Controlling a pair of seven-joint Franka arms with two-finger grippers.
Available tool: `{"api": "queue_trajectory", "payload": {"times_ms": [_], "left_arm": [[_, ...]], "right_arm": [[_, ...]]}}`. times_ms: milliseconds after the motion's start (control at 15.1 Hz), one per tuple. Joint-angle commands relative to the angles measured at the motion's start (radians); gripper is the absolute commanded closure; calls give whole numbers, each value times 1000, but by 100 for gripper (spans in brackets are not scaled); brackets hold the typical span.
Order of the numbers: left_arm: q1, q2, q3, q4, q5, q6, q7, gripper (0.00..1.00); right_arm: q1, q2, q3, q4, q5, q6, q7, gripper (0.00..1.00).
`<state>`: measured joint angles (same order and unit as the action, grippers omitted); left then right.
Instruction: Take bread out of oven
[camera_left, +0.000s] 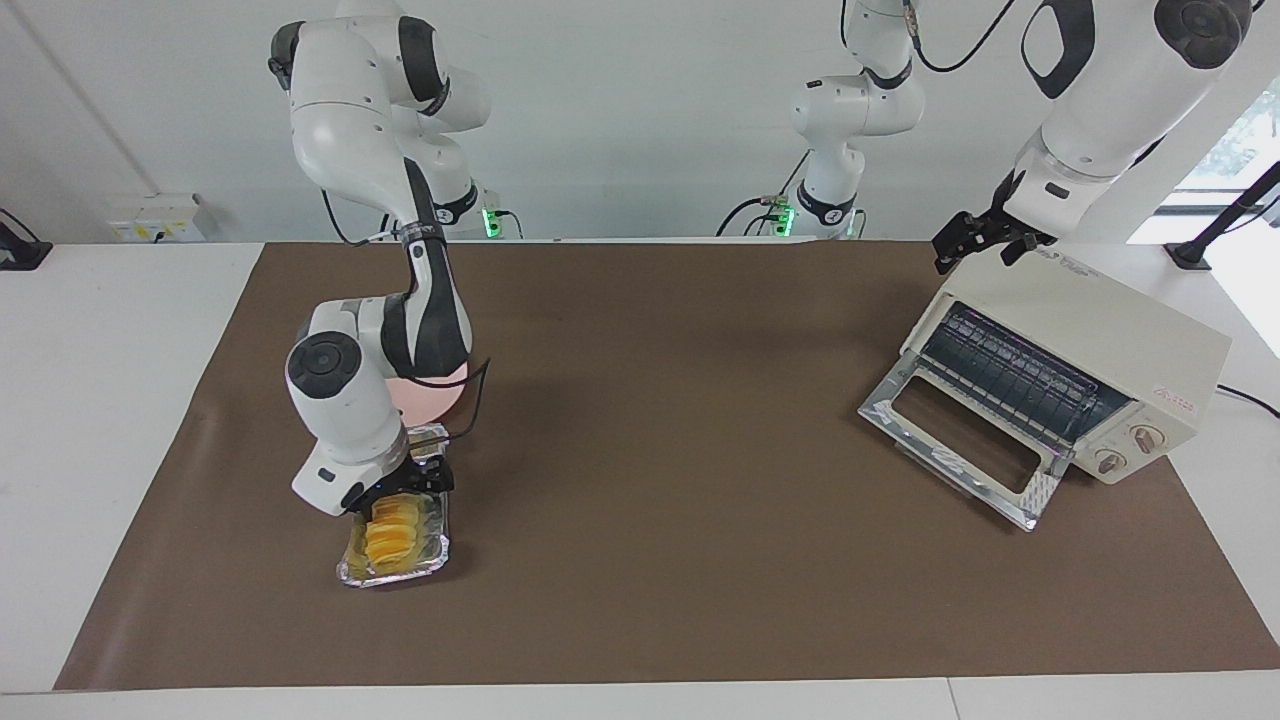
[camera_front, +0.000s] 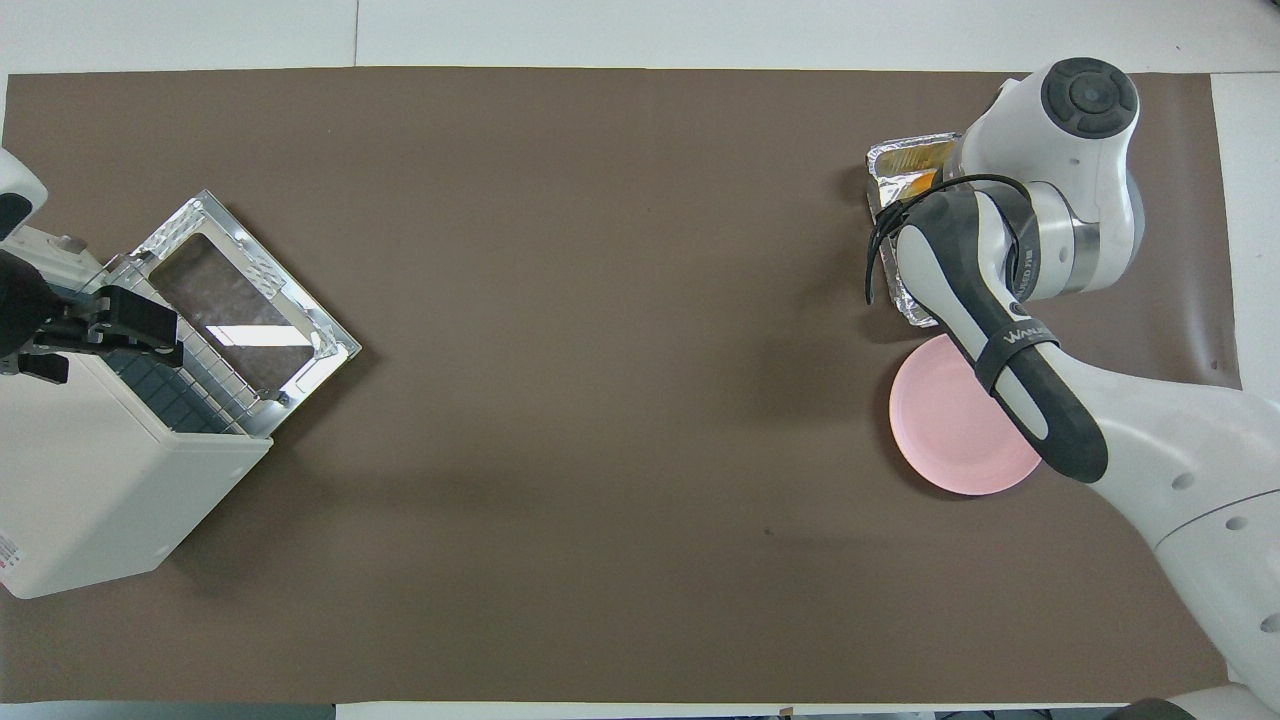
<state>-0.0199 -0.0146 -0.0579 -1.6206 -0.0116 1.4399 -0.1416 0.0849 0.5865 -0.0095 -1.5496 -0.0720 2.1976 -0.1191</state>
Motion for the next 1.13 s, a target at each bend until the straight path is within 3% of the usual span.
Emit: {"api": "queue_trajectory", "payload": {"times_ms": [0, 66, 199, 465, 664, 930, 1062], "left_arm": [[-5, -22, 6, -21, -8, 16, 5, 0], [-5, -24, 6, -22, -8, 19, 5, 0], [-5, -22, 6, -19, -8, 17, 4, 0], [-5, -22, 6, -18, -8, 17, 5, 0], [-5, -22, 6, -19, -8, 17, 5, 0], [-3, -22, 6, -18, -8, 19, 5, 0], [-5, -22, 6, -16, -8, 17, 2, 0]], "right_arm": [[-11, -28, 6, -69, -28, 62, 29, 14], [-13, -30, 8, -69, -26, 60, 30, 33], [-14, -30, 8, -66, -17, 56, 32, 100], [-23, -30, 8, -28, -14, 7, 29, 100], [-24, -34, 9, 78, -12, -165, 21, 100], [-19, -173, 11, 53, -9, -329, 18, 100], [-19, -290, 13, -47, 1, -378, 22, 100]]}}
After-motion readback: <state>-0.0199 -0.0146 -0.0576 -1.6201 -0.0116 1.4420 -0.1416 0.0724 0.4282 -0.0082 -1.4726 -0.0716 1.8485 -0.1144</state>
